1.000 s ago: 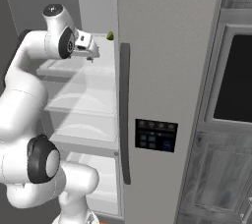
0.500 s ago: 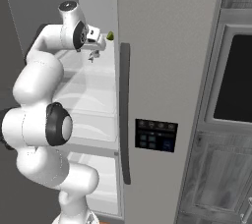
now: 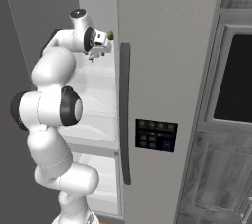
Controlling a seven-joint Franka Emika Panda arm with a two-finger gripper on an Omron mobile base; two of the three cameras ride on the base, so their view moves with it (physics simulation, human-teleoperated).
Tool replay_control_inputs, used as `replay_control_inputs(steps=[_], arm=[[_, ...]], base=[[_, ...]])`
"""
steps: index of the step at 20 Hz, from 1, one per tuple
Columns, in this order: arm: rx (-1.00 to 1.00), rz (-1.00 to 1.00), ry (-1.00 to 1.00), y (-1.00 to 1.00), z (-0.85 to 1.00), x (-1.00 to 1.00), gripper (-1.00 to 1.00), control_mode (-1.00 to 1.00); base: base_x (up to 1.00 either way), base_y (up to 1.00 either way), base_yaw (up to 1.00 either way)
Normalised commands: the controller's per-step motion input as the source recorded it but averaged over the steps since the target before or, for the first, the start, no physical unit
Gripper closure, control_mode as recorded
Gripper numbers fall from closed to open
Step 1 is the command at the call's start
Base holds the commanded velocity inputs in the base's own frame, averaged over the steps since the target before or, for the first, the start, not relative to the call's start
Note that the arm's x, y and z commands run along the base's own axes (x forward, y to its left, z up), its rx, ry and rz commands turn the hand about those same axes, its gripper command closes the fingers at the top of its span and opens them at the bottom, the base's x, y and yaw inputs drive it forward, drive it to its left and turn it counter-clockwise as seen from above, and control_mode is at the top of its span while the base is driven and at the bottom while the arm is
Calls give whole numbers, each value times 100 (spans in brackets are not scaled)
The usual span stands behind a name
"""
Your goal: Take the fish from the fridge and place it on the digital scale on the counter by the fridge. Wait a few seconds for a reading, then move it to the plate on the dining counter.
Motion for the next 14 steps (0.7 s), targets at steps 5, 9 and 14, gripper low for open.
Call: replay_control_inputs(steps=[5,9,14], arm=[[0,0,6,2,-33,61,-100,-100],[0,0,5,6,-34,48,-100,-100],[-1,0,1,11,-34,26,-100,-100]], base=[[0,0,0],[0,0,0],[0,0,0]])
